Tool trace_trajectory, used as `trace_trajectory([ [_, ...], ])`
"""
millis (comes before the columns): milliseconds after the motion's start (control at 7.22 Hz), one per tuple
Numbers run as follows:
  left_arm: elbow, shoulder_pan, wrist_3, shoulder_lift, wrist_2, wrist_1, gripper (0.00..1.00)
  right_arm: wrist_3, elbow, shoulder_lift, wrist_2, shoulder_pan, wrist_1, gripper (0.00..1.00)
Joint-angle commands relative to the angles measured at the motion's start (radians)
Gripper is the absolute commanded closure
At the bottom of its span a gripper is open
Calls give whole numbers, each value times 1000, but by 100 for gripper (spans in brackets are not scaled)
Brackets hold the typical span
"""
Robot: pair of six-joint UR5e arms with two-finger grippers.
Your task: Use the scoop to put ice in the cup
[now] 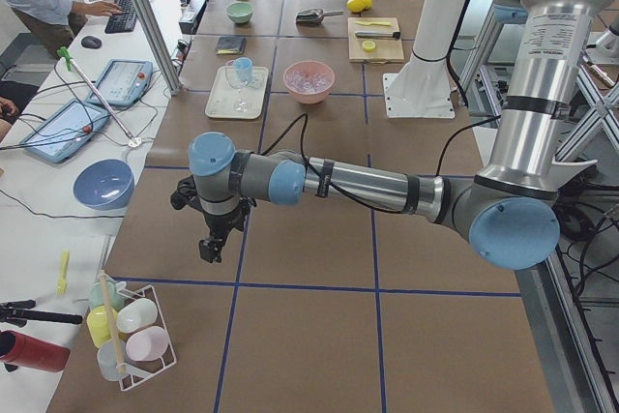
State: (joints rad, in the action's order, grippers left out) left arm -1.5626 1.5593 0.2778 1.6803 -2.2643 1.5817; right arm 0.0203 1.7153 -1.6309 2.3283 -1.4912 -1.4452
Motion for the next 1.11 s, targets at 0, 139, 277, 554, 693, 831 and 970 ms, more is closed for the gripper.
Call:
trace_trajectory([
  [0,9,5,-5,-59,-3,-5,0,6,-11,-7,-30,-6,2,0],
  [139,1,7,-6,-71,-4,-5,0,9,-13,-7,-26,-6,2,0],
  [277,-1,5,-9,-73,-8,-5,0,10,-17,-7,-21,-4,0,0],
  [554,-4,4,-90,-65,-62,0,0,12,-14,-15,55,-11,0,0],
  [693,-11,4,-104,-62,-83,0,0,29,-17,-15,56,-12,0,0],
  [831,-11,4,-104,-59,-116,0,0,85,-17,-12,59,-11,0,0],
  [970,-8,4,-107,-59,-132,0,0,99,-17,-12,59,-12,0,0],
])
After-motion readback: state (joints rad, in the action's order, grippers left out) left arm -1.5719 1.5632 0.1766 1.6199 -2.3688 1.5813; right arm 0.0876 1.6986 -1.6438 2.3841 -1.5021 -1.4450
